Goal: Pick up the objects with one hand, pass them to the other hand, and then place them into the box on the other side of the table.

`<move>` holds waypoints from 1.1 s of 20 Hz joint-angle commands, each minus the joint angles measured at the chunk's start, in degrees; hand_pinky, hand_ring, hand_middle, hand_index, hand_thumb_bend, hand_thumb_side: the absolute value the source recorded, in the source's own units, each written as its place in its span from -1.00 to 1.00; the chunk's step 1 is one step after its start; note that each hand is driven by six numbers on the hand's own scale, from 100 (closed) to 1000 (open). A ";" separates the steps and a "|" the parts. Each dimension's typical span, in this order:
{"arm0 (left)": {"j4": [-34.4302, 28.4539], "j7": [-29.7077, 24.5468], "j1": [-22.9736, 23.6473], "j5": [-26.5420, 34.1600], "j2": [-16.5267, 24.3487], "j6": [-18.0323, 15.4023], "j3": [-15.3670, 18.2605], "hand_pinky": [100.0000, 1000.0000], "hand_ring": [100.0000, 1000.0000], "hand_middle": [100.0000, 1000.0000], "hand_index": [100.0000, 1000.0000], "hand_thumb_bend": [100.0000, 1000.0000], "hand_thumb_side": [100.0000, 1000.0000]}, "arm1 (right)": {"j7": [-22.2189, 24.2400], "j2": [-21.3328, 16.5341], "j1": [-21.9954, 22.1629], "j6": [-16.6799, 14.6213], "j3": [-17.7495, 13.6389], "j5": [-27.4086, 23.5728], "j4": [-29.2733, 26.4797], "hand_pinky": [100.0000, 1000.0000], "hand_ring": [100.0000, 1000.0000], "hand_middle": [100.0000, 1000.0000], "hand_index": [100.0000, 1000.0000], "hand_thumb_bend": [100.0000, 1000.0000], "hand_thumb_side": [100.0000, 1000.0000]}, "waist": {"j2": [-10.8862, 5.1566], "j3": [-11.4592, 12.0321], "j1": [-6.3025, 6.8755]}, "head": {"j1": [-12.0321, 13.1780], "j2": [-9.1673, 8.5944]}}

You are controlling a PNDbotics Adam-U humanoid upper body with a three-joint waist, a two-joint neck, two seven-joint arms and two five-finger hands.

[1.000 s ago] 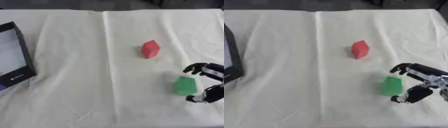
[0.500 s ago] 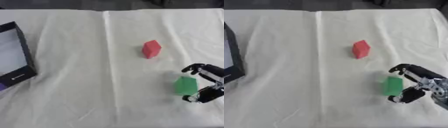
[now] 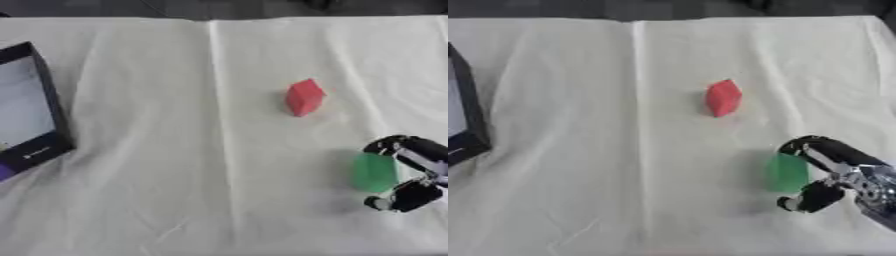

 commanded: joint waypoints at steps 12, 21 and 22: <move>-0.99 -0.40 -0.39 -0.39 0.78 -0.14 0.33 0.81 0.72 0.32 0.49 -1.00 0.52 | -2.32 0.22 -1.76 2.71 0.01 0.15 -0.82 0.63 0.38 0.12 0.26 -1.00 -1.00 | -0.69 0.20 0.11 | -0.11 -0.26; -0.99 -1.36 -1.41 0.07 1.44 0.83 -0.30 0.80 0.70 0.32 0.48 -1.00 0.50 | -12.21 4.66 -10.58 -5.71 -3.95 7.29 -0.82 0.49 0.12 0.00 0.10 -1.00 -1.00 | -1.50 -0.29 0.33 | 1.45 -0.19; -0.99 -1.72 -1.86 0.30 1.59 1.32 -0.55 0.80 0.70 0.32 0.49 -1.00 0.50 | -12.77 5.23 -11.93 -6.94 -3.77 9.35 -0.82 0.49 0.12 0.00 0.10 -1.00 -1.00 | -1.63 -0.31 0.37 | 1.74 -0.20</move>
